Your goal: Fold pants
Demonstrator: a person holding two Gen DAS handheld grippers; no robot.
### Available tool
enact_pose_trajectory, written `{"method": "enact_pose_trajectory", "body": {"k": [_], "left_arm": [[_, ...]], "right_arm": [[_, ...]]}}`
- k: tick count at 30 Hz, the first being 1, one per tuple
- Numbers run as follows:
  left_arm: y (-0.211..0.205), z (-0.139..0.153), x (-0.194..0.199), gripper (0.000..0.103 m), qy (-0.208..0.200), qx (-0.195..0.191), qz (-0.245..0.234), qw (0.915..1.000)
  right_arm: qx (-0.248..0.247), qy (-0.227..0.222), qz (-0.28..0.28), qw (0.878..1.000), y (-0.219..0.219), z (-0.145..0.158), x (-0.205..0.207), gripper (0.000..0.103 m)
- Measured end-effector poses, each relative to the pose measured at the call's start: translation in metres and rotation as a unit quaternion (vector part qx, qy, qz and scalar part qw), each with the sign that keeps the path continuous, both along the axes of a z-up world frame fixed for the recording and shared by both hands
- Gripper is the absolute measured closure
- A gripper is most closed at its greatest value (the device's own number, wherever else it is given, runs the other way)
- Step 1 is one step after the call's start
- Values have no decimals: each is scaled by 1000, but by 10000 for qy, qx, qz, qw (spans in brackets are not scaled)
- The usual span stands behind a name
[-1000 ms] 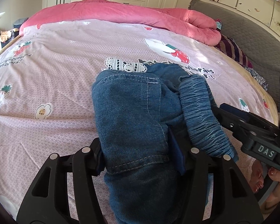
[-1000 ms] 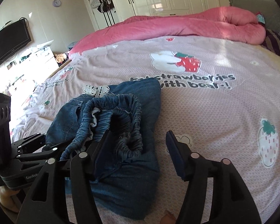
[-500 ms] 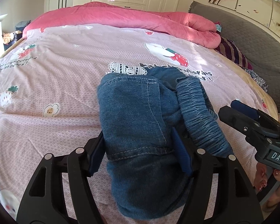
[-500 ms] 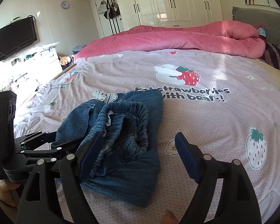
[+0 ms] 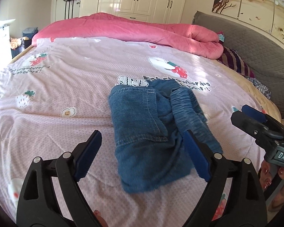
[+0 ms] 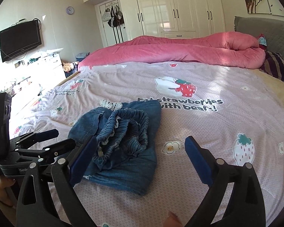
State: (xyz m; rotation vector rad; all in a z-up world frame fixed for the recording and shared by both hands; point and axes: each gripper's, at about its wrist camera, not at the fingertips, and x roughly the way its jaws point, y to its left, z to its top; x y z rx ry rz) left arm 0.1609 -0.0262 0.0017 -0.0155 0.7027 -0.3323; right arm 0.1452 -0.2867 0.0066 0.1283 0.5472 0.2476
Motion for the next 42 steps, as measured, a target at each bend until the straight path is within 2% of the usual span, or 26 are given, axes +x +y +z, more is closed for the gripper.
{"method": "enact_pose_trajectory", "body": {"k": [6,15,21,31,42], "left_arm": [[4,13,-25,10,-156,-9,11,9999],[10,29,-59,10,-340,66,180,9992],[8,25,-80,10,-344,240,292,9987],[10,19,-108,10,-383,300,397,9980],[12,-10,-129,10,-137,340,415,9985]], "right_arm": [[3,-134,57,9999,2,11,-21,6],[23,-275,217,9994,8,28,-51,5],[-57,-269,249,9993,12,28,-69,5],[-218,-119,176,9995,7,14,-95,5],[-191,164,85,9996,-1,-14,-112,5]]}}
